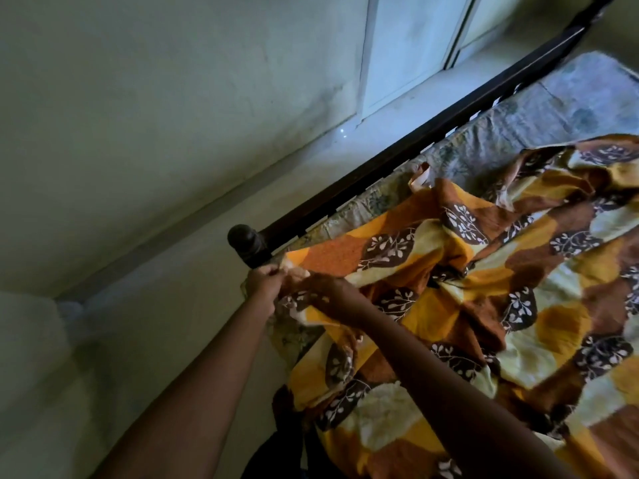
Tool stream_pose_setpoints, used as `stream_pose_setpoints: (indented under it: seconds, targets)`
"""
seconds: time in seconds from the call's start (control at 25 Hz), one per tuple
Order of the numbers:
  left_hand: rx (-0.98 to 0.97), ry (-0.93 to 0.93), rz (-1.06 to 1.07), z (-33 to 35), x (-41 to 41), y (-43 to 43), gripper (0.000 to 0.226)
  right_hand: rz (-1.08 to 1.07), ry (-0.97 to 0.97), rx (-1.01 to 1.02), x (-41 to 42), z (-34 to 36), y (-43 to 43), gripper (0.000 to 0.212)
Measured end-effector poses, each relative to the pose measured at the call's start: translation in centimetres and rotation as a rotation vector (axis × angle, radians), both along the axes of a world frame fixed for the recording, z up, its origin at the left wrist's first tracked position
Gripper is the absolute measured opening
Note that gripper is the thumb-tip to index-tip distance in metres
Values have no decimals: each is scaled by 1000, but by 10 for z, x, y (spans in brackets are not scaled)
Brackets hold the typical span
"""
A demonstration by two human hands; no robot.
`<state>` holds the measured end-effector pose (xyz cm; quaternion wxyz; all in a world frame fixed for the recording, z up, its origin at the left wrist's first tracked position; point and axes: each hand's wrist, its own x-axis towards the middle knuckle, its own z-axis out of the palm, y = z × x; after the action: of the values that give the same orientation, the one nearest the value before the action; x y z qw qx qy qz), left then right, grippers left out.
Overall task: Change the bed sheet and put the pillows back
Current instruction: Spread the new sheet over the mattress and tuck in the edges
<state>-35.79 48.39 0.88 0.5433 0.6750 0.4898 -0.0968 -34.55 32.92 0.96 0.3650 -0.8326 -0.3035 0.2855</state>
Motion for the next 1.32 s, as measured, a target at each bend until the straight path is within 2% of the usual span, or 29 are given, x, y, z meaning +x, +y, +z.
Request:
stream_pose_setpoints:
  seconds: [0.08,0.12,0.2,0.24,0.36,0.4,0.48,0.56,0.64,0.76,0.84,0.92,1.0,1.12,1.2,1.32]
  targets:
    - [-34,-40,-37,10,-6,10,34,-184,-87,-29,21,16,-2,45]
    - [-77,-76,-44,18,-10,14,36,-184,-143,-69,34,22,1,56]
    - [-70,-173,-29,32,-18,22,41,-35,-179,-225,58,35,16,76]
    - [-35,-229,-31,41,-23,29,42,68,-173,-301,66,42,27,74]
    - [139,-280,-234,71,-47,62,52,297,-103,-347,73,61,54,37]
    - [210,-235,-328,80,-55,76,59,310,-96,-313,70,64,62,38]
    - [340,-174,-473,100,-70,104,64,319,-38,-267,56,70,81,58]
    - [369,-228,-459,109,-79,128,50,385,61,-331,38,71,102,70]
    - [395,-299,-342,112,-92,154,34,407,13,-403,24,63,121,58]
    - [467,-255,-326,96,-110,190,36,197,-236,-358,27,73,131,32]
    - [494,-243,-405,81,-119,206,31,131,-397,-324,29,89,136,27]
    - [524,-191,-376,68,-123,220,25,136,-464,-271,24,96,144,26]
    - [480,-78,-265,59,-126,235,27,141,-427,-264,10,90,153,23]
    - [344,20,-321,51,-135,259,34,9,-239,-349,-16,71,166,24]
    - [271,-16,-340,54,-140,275,33,-148,-107,-333,-34,66,172,27]
    - [208,-131,-313,62,-137,303,27,-276,-61,-294,-71,65,178,29]
